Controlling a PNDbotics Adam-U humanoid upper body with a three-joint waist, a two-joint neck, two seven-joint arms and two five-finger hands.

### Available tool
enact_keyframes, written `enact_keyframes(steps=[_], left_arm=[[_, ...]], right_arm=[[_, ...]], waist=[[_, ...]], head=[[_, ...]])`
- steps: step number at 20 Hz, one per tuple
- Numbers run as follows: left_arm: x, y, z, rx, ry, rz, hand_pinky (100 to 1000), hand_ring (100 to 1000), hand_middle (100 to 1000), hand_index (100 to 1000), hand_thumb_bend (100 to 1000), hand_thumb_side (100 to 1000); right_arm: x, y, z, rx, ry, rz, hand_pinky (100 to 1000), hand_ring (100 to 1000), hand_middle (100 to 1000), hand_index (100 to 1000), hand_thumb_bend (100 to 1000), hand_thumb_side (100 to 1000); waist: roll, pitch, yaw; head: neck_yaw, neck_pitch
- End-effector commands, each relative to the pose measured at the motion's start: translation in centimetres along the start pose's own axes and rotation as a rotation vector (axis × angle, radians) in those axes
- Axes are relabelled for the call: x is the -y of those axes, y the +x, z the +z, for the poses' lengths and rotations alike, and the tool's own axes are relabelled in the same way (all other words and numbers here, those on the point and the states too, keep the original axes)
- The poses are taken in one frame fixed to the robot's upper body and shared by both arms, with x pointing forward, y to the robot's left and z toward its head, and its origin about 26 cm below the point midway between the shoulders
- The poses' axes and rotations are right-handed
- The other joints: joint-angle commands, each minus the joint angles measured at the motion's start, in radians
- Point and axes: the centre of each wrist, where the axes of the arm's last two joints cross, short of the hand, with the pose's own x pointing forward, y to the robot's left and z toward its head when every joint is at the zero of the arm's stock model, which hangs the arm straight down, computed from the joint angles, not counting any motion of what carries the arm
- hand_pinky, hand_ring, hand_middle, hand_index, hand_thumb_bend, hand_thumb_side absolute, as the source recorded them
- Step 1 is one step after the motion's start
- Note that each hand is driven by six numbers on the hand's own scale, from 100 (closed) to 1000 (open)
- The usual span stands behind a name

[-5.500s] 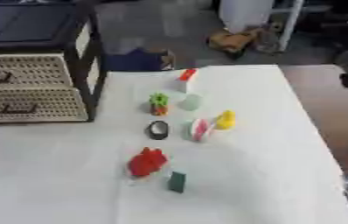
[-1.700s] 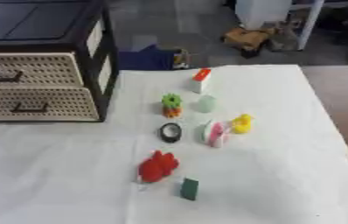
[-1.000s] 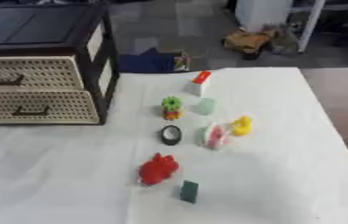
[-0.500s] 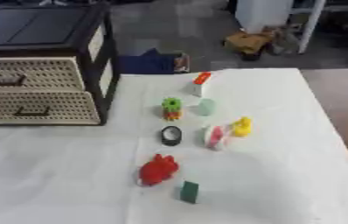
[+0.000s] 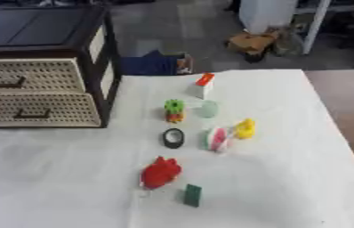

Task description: Pick up objects from table and place into drawer.

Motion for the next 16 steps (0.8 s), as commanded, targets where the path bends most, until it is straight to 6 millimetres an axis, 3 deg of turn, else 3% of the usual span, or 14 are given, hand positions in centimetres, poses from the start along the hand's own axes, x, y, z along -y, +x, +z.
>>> enact_keyframes(steps=[1,9,16], left_arm=[[-0.9,-0.4,0.3,-0.024,0.004,-0.014,100,100,100,873,100,1000],[-0.9,-0.6,-1.0,-0.029,-0.008,-0.012,100,100,100,903,100,1000],[-0.8,-0.7,-1.8,-0.032,-0.014,-0.004,100,100,100,933,100,1000]], right_arm=[[0.3,0.5,-0.8,0.039,0.013,0.015,671,635,630,842,100,1000],[0.2,0.6,-0.8,0.04,0.012,0.013,671,633,625,841,100,1000],[0.0,0.6,-0.8,0.044,0.014,0.011,672,633,623,841,100,1000]], waist=[[0.001,-0.011,-0.002],[-0.001,0.004,-0.014],[-0.003,0.019,-0.024]], head=[[0.002,-0.002],[0.018,-0.012],[0.072,-0.046]])
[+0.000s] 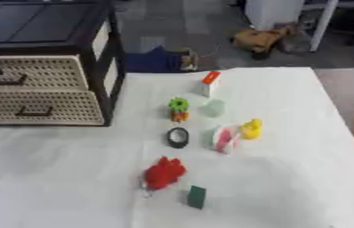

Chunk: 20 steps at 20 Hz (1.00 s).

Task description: Pick up objects from table and place into drawer.

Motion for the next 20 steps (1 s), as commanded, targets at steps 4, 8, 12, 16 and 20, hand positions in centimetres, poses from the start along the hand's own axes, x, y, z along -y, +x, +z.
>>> enact_keyframes(steps=[4,8,12,16,20], left_arm=[[-1.0,-0.1,0.2,-0.032,0.019,-0.023,100,100,100,945,100,1000],[-1.0,-0.3,-0.1,-0.068,0.023,-0.032,100,100,100,947,100,1000],[-1.2,-0.5,-0.1,-0.095,0.043,-0.046,100,100,100,944,100,1000],[-1.2,-0.7,-0.1,-0.11,0.058,-0.068,100,100,100,944,100,1000],[-1.3,-1.0,0.0,-0.132,0.071,-0.087,100,100,100,941,100,1000]], right_arm=[[0.1,0.6,-0.7,0.04,0.009,0.004,673,634,622,841,100,1000],[0.0,0.6,-0.7,0.042,0.011,0.003,673,634,622,841,100,1000],[0.0,0.6,-0.8,0.042,0.011,0.002,674,635,622,841,100,1000],[0.0,0.6,-0.8,0.043,0.014,0.0,674,635,622,841,100,1000],[0.0,0.6,-0.8,0.043,0.013,0.0,675,635,622,841,100,1000]], waist=[[-0.005,-0.009,-0.006],[-0.005,-0.006,-0.011],[-0.004,-0.005,-0.013],[-0.003,-0.003,-0.013],[-0.004,-0.001,-0.015]], head=[[0.018,-0.024],[0.017,-0.026],[0.013,-0.028],[0.009,-0.028],[0.007,-0.029]])
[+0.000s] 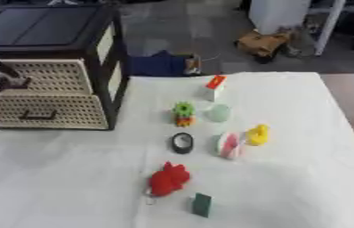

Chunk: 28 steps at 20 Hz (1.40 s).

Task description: Pick up objects from table and place into drawer.

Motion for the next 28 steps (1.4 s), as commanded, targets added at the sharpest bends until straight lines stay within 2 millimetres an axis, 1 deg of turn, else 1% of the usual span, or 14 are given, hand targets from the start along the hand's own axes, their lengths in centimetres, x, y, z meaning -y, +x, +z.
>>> enact_keyframes(steps=[1,7,8,9,10,11,12,14,15,16,17,19,22,28], left_arm=[[-1.3,-0.5,1.1,-0.036,0.044,-0.032,100,100,100,946,100,1000],[-1.1,-0.9,0.9,-0.037,0.028,-0.045,100,100,100,939,100,1000],[-1.1,-1.1,0.9,-0.04,0.027,-0.043,100,100,100,939,112,1000],[-1.1,-1.2,0.9,-0.044,0.028,-0.041,100,100,100,941,183,1000],[-1.1,-1.3,0.9,-0.052,0.031,-0.041,100,100,100,942,213,1000],[-1.1,-1.4,0.9,-0.06,0.035,-0.042,100,100,100,944,281,1000],[-1.1,-1.6,0.9,-0.067,0.039,-0.042,100,100,100,945,287,1000],[-1.1,-1.8,0.8,-0.079,0.048,-0.041,100,100,100,941,350,1000],[-1.1,-1.9,0.7,-0.083,0.054,-0.039,100,100,100,938,448,1000],[-1.1,-2.0,0.7,-0.089,0.059,-0.037,100,100,100,936,470,1000],[-1.2,-2.0,0.6,-0.093,0.064,-0.037,100,100,100,933,520,1000],[-1.2,-2.2,0.6,-0.102,0.072,-0.039,100,100,100,931,592,1000],[-1.1,-2.3,0.5,-0.112,0.079,-0.043,100,100,100,931,622,1000],[-0.9,-2.5,0.1,-0.133,0.076,-0.056,100,100,100,931,627,1000]], right_arm=[[0.2,0.5,-0.6,0.034,0.004,0.003,675,635,621,841,100,1000],[0.2,0.5,-0.6,0.033,0.002,0.001,676,636,621,841,100,1000],[0.2,0.5,-0.6,0.033,0.002,0.001,676,636,621,841,100,1000],[0.1,0.5,-0.6,0.033,0.002,0.001,676,636,621,841,100,1000],[0.1,0.5,-0.6,0.033,0.002,0.0,676,636,621,841,100,1000],[0.1,0.5,-0.6,0.033,0.002,0.0,676,636,621,841,100,1000],[0.1,0.5,-0.6,0.033,0.002,0.0,676,636,621,841,100,1000],[0.1,0.5,-0.6,0.032,0.001,0.0,676,636,621,841,100,1000],[0.1,0.5,-0.6,0.032,0.002,0.0,677,636,621,842,100,1000],[0.1,0.5,-0.6,0.033,0.002,0.0,677,636,621,842,100,1000],[0.1,0.5,-0.6,0.033,0.002,0.0,677,636,620,842,100,1000],[0.1,0.5,-0.6,0.033,0.002,0.0,677,635,620,842,100,1000],[0.1,0.5,-0.6,0.033,0.002,0.0,677,635,619,842,100,1000],[0.0,0.6,-0.6,0.034,0.002,-0.001,678,635,619,842,100,1000]], waist=[[-0.002,-0.014,-0.002],[-0.003,-0.012,-0.004],[-0.003,-0.011,-0.005],[-0.003,-0.011,-0.005],[-0.003,-0.011,-0.006],[-0.003,-0.01,-0.006],[-0.003,-0.01,-0.007],[-0.003,-0.009,-0.008],[-0.002,-0.009,-0.009],[-0.002,-0.008,-0.01],[-0.002,-0.007,-0.011],[-0.001,-0.005,-0.012],[0.0,-0.002,-0.014],[0.001,0.004,-0.018]], head=[[-0.002,-0.012],[-0.001,-0.014],[0.0,-0.014],[0.0,-0.015],[0.0,-0.016],[0.001,-0.017],[0.001,-0.017],[0.002,-0.019],[0.002,-0.019],[0.003,-0.02],[0.004,-0.02],[0.004,-0.022],[0.005,-0.024],[0.009,-0.028]])
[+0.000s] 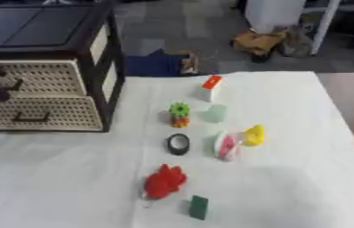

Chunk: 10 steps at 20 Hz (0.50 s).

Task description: Pick up objects from table and place into drawer.

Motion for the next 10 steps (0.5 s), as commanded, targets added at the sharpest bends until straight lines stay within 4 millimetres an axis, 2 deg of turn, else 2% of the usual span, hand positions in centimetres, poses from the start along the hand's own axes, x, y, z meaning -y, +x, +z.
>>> enact_keyframes(steps=[1,10], left_arm=[[-1.24,-0.44,0.75,-0.026,0.036,-0.02,100,100,100,931,627,1000],[-0.55,-0.55,0.03,-0.053,-0.009,-0.05,100,100,100,930,657,1000]], right_arm=[[0.16,0.54,-0.67,0.036,0.004,0.005,678,635,619,842,100,1000],[0.1,0.55,-0.68,0.036,0.0,0.003,678,634,617,842,100,1000]], waist=[[0.0,-0.014,-0.001],[0.001,-0.006,-0.005]], head=[[0.003,-0.011],[0.007,-0.012]])
